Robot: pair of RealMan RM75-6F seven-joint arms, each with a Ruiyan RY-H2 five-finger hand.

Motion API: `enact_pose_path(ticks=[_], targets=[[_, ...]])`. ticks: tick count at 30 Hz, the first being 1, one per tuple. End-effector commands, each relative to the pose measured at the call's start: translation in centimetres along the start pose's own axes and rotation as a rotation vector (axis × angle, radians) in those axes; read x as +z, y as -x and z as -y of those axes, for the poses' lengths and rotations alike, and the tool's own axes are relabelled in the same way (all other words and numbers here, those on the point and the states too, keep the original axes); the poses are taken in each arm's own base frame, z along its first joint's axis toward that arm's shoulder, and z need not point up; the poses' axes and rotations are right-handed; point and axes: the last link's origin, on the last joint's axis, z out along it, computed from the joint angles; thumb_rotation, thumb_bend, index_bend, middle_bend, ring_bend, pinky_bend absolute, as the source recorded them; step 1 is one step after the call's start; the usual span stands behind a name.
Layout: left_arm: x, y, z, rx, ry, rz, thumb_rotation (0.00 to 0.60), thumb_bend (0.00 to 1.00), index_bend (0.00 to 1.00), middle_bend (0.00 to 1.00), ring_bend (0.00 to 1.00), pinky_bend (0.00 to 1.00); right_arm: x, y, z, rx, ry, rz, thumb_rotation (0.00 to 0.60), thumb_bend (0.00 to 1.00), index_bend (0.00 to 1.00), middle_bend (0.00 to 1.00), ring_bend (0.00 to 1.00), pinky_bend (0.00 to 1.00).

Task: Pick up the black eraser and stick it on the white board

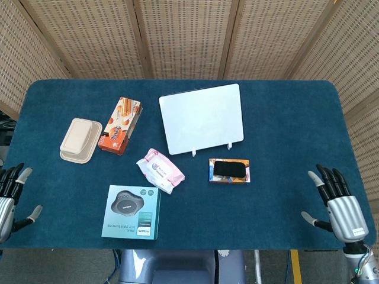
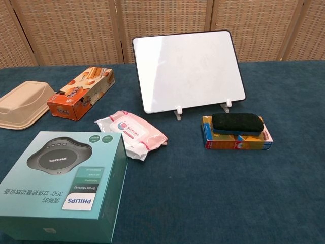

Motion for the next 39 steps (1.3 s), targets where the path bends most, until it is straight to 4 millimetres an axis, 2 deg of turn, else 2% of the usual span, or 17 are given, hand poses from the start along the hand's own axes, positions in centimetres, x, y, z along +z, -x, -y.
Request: enact_pose_path(ticks=[1,5,20,25,31,39], targets=[[0.0,0.0,0.0,-0.001,0.003,-0.002,0.600,0.29,0.00,0.00,0.00,0.00,-0.2,-0.1,-0.2,-0.023,0.003,0.019,0.600,0.04,0.03,0.00,0.00,0.00],[0.0,0.0,0.0,-0.002,0.001,-0.003,0.600,0.29,0.00,0.00,0.00,0.00,-0.2,-0.2,-0.2,-0.029,0.009,0.041,0.600,0.03,0.00,0.00,0.00,0.00],[-0.1,-0.2,0.0,-0.002,-0.005,-0.010,0.600,0.29,0.00,0.00,0.00,0.00,-0.1,-0.7,-0.2,-0.024,0.018,0.017,0.600,0.03,0.00,0.00,0.00,0.00],[-0.1,-0.3,0.1,-0.005,-0.009,-0.011,0.600,0.29,0.00,0.00,0.00,0.00,0.5,-1.1,0.3,-0.024,0.017,0.020,0.600,0.03,0.03,0.00,0.00,0.00],[-0.1,-0.2,0.0,-0.007,-0.004,-0.005,0.600,0.29,0.00,0.00,0.00,0.00,3.2,-3.0,2.8,-0.049,-0.042,-0.023,0.600,0.03,0.13,0.00,0.00,0.00],[0.0,-0.1,0.0,-0.014,-0.003,0.005,0.600,0.29,0.00,0.00,0.00,0.00,7.2,-5.4,6.9,-0.122,-0.096,-0.019,0.600,0.04,0.20,0.00,0.00,0.00]])
